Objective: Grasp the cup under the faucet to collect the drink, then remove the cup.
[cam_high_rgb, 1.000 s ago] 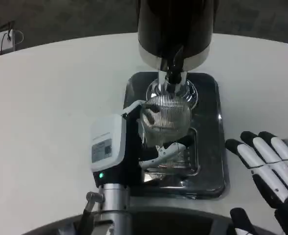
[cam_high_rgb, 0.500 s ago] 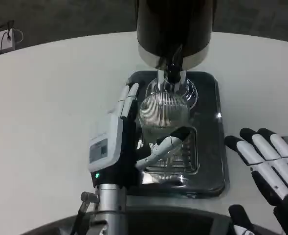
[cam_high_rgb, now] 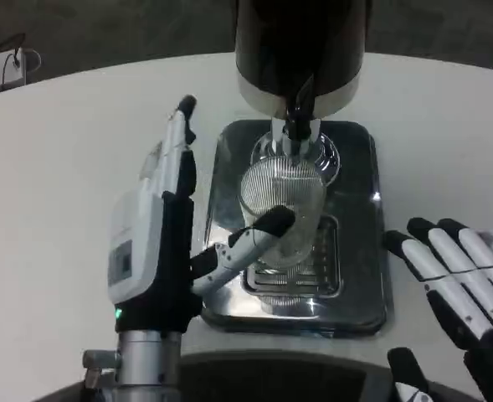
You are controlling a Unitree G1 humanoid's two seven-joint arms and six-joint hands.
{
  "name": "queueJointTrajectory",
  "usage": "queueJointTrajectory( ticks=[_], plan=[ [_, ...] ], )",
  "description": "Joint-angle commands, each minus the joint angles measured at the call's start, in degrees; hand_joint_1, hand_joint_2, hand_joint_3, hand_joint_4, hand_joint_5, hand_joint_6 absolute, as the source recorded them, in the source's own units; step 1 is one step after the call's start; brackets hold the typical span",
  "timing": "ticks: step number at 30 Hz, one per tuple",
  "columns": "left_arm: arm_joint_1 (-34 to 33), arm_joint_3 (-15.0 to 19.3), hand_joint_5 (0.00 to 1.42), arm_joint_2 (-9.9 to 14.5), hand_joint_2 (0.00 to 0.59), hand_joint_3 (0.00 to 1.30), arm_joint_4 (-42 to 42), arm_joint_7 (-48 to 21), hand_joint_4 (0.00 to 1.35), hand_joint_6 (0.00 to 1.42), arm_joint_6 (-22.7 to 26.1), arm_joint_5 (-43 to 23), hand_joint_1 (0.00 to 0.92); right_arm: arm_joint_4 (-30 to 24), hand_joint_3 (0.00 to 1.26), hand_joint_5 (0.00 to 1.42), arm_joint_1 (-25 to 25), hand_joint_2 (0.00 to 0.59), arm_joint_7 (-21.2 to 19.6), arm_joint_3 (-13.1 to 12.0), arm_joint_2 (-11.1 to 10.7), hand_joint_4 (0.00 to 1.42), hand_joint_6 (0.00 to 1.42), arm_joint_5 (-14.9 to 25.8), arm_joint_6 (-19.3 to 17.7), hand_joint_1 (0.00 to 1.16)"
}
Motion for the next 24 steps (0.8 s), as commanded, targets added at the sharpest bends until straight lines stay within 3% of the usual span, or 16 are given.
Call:
queueJointTrajectory(
  ticks=[1, 14, 24],
  plan=[
    [2.6, 1.7, 0.01, 0.4, 0.071, 0.0, -9.9, -8.6, 0.0, 0.0, 2.4, -4.1, 0.0, 0.9, 0.09, 0.04, 0.3, 0.545, -0.1, 0.0, 0.1, 0.04, 0.07, 0.3, 0.2, 0.25],
    [-0.2, 1.0, 0.0, -2.9, 0.127, 0.0, -32.0, -28.6, 0.0, 0.0, 17.2, -9.0, 0.0, 2.3, 0.09, 0.04, -1.3, 0.545, 0.0, 0.7, -0.2, 0.04, 0.07, 0.7, 0.2, 0.25],
    [-2.8, 1.4, 0.0, -3.9, 0.149, 0.0, -34.1, -33.3, 0.0, 0.0, 19.5, -11.0, 0.0, 2.3, 0.09, 0.04, -1.0, 0.545, 0.1, 1.3, 0.0, 0.04, 0.07, 0.7, 0.1, 0.25]
  ],
)
